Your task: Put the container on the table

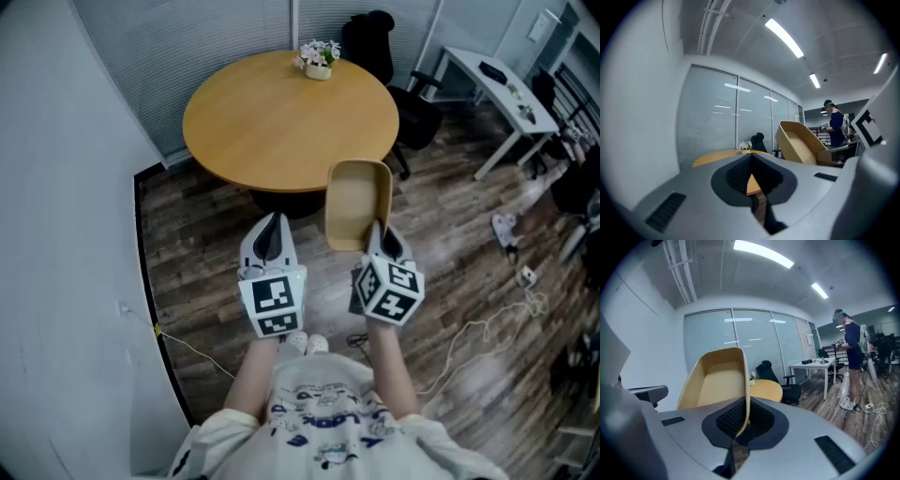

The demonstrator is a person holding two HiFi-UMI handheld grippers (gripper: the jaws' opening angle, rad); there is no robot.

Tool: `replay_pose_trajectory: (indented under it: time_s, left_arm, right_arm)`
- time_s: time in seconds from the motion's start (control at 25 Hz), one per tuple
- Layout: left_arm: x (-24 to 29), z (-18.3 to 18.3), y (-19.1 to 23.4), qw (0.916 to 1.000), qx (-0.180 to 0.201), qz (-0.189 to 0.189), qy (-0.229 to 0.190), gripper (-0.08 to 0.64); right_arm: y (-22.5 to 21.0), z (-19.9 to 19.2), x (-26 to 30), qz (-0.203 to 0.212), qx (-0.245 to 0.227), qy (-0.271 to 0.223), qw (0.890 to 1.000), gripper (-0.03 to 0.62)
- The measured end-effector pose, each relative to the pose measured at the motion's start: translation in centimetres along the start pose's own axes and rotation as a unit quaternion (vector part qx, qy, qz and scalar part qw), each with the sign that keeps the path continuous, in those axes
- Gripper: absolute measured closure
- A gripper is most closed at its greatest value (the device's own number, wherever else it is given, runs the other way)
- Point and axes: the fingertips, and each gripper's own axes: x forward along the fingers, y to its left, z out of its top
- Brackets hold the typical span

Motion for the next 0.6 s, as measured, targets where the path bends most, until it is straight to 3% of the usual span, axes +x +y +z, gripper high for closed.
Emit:
replay_pose_trajectory:
  time_s: [0.6]
  left_arm:
    - [-0.09, -0.23, -0.19, 1.0, 0.0, -0.003, 0.001, 0.557]
  right_arm:
    - [0.06, -0.22, -0.21, 0.002, -0.001, -0.001, 1.0, 0.583]
